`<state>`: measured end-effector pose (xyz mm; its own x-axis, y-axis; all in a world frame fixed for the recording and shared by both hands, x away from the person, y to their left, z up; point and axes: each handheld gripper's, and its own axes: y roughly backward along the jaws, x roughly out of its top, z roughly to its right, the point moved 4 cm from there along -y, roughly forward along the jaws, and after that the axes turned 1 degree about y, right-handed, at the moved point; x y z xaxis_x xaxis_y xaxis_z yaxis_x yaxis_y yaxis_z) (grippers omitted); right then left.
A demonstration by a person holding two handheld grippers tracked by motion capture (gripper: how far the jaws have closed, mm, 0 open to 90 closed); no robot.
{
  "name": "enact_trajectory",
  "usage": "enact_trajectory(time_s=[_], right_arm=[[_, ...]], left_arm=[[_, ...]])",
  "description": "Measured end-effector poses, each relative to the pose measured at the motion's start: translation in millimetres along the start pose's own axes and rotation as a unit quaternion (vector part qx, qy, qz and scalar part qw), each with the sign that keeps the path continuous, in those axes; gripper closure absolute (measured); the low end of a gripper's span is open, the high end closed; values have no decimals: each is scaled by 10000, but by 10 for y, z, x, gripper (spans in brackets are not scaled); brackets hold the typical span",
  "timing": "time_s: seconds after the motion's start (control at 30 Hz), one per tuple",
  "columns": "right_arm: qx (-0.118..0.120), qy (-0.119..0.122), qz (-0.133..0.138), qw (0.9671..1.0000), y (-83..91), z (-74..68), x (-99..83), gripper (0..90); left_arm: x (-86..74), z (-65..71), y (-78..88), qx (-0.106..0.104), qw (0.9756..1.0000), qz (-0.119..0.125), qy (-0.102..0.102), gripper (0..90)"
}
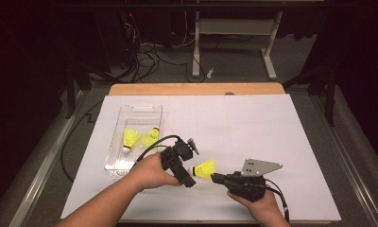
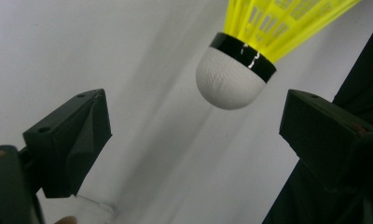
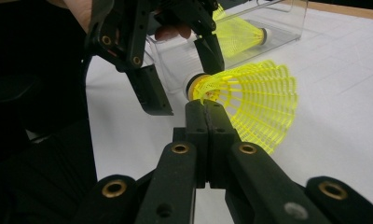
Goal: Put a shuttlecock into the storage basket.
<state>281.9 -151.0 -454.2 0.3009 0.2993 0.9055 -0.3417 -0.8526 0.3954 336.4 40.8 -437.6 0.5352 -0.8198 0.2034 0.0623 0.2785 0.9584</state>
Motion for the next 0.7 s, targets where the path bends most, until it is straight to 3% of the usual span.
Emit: enact_trajectory(time_s=[0.7], right_arm=[[43, 17, 102, 9999, -45, -45, 42, 900]], left_arm=[[-4, -21, 9, -1, 10000, 18, 32, 167]])
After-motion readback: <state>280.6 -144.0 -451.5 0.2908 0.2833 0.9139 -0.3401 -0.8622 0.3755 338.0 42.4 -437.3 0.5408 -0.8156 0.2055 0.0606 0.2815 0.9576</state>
